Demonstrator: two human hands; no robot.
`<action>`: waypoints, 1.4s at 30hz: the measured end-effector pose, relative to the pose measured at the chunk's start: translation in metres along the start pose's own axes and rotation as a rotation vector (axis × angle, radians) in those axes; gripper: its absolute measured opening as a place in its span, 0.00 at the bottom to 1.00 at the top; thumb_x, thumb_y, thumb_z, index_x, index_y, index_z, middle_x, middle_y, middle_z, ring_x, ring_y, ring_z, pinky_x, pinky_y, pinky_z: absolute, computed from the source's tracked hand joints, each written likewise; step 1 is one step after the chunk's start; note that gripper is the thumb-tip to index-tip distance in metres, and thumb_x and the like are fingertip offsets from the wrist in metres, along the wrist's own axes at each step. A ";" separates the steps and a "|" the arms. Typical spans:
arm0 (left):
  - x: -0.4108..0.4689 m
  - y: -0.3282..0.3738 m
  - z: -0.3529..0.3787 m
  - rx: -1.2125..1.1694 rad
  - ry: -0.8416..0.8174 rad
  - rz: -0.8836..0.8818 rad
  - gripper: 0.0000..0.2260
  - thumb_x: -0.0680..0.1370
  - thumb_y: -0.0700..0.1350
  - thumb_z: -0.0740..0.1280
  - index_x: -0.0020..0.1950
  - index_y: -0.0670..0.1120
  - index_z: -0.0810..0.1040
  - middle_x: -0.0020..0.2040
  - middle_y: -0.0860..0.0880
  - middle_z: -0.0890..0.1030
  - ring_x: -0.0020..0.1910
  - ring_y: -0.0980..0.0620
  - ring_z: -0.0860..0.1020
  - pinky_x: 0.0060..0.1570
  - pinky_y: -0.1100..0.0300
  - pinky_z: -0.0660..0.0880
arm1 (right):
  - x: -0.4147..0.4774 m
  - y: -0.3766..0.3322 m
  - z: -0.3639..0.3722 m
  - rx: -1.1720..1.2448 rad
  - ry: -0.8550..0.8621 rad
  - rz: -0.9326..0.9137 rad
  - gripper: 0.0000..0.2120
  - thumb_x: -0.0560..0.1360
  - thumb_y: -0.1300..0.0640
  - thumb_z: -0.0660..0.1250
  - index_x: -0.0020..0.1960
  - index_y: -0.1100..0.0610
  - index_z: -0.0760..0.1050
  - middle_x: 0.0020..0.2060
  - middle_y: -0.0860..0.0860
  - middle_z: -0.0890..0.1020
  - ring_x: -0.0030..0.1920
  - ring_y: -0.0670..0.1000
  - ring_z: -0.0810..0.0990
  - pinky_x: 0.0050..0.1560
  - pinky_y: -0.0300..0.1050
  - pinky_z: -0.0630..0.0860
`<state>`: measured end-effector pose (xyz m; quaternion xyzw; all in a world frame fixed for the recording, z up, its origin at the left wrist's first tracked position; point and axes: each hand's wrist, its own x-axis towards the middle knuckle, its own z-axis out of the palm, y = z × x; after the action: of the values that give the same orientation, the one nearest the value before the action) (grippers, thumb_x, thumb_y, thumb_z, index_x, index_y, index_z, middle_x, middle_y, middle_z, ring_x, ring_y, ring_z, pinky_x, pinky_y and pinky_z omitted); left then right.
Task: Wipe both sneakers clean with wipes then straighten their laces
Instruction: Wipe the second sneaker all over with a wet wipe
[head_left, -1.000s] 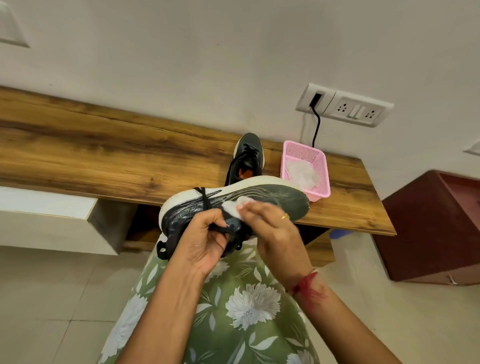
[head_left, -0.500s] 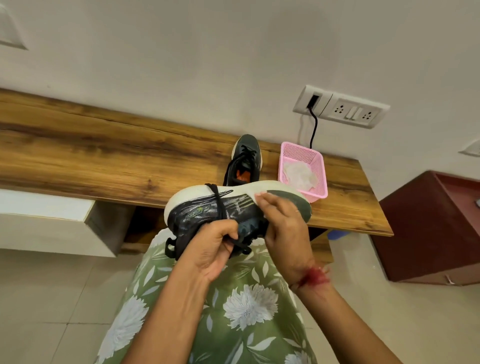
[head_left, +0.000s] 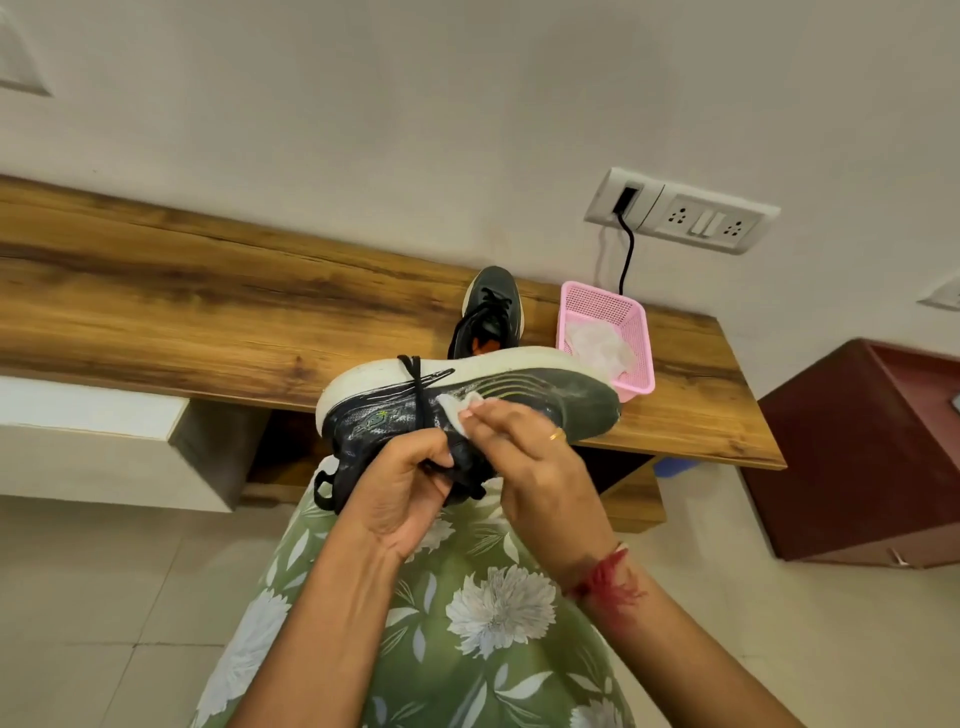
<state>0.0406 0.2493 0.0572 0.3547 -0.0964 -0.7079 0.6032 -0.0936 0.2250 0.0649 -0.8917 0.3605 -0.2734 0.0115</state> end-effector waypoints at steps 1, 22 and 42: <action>0.001 -0.001 0.000 0.011 0.010 0.007 0.24 0.52 0.33 0.64 0.49 0.36 0.73 0.46 0.40 0.71 0.46 0.44 0.70 0.49 0.55 0.68 | 0.003 0.010 -0.001 -0.027 0.041 0.056 0.20 0.71 0.67 0.55 0.59 0.64 0.78 0.55 0.57 0.79 0.59 0.54 0.75 0.61 0.44 0.72; 0.002 0.000 -0.001 -0.139 -0.016 0.038 0.15 0.66 0.30 0.57 0.25 0.42 0.76 0.29 0.48 0.78 0.30 0.53 0.78 0.46 0.59 0.76 | -0.007 0.012 0.009 -0.049 0.180 0.143 0.21 0.70 0.71 0.56 0.60 0.65 0.76 0.56 0.59 0.79 0.60 0.54 0.74 0.63 0.47 0.71; 0.016 0.003 -0.012 -0.142 0.107 0.083 0.15 0.59 0.32 0.63 0.22 0.50 0.62 0.26 0.51 0.64 0.27 0.54 0.64 0.45 0.57 0.64 | -0.023 0.097 -0.024 -0.143 0.130 0.367 0.23 0.65 0.75 0.62 0.57 0.62 0.79 0.53 0.57 0.81 0.56 0.59 0.76 0.55 0.56 0.77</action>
<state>0.0500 0.2379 0.0435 0.3441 -0.0283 -0.6674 0.6598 -0.1805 0.1725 0.0528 -0.7900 0.5355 -0.2975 -0.0254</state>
